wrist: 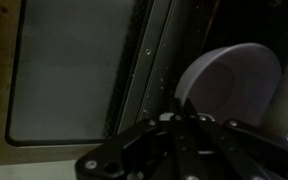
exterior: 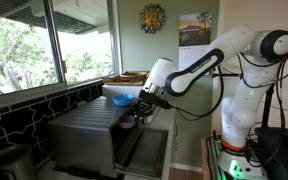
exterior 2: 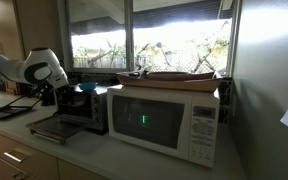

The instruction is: Remove the blue bowl from the oven and put it on top of the oven and the remove the purple bowl from the oven top and put it inside the oven

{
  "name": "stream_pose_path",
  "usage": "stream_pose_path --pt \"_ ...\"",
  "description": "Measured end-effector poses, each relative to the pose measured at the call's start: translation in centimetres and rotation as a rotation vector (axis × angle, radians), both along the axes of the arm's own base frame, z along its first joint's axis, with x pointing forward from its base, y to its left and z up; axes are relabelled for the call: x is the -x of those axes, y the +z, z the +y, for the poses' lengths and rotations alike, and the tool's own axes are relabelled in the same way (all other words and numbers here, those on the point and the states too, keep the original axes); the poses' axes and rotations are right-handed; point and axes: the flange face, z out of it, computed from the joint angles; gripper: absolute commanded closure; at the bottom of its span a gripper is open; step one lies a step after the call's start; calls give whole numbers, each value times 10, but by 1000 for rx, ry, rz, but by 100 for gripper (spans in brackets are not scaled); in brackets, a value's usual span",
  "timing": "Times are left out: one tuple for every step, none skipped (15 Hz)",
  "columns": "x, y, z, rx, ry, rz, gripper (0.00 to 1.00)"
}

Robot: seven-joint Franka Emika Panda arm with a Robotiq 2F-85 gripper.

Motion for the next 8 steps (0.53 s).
stream_pose_path --pt "-2 0 1 -1 -2 -13 99" --pt "-3 -1 2 -2 -5 -26 99" --pt "-5 -1 2 -2 -7 -37 99" --pt "-6 -2 3 -2 -8 -46 99" --pt "-7 -3 4 -2 -7 -53 99" --pt "-7 -4 5 -1 -6 -55 99" --pt "-8 -6 6 -1 -7 -57 99" --pt "-9 -8 7 -1 -7 -58 99"
